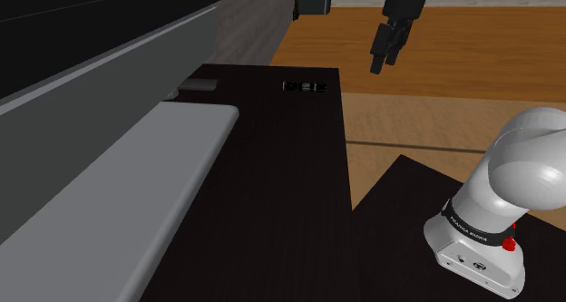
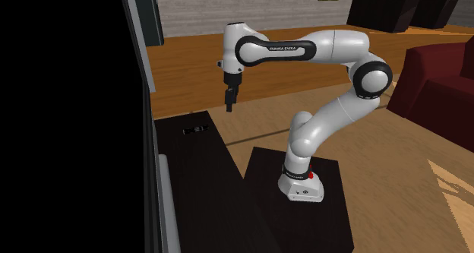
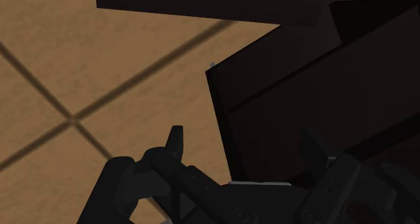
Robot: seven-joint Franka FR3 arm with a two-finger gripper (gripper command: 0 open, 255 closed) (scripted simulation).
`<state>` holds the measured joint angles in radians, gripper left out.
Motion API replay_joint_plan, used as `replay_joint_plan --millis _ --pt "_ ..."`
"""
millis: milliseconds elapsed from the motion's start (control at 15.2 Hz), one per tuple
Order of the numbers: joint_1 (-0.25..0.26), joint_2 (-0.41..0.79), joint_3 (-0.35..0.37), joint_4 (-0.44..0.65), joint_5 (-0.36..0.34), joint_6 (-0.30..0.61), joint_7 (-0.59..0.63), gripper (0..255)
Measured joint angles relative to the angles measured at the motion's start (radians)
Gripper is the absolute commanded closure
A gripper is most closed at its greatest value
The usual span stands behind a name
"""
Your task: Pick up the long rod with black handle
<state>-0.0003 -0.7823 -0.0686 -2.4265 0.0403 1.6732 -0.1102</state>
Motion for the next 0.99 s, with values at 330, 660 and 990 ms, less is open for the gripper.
replay_joint_plan --millis 330,660,990 --pt "0.036 0.049 0.058 0.049 0.038 -0.01 0.047 0" --pt "0.086 0.157 0.143 0.18 0.088 -0.048 0.118 0" --pt "0.123 0.267 0.216 0.309 0.12 -0.08 0.182 0"
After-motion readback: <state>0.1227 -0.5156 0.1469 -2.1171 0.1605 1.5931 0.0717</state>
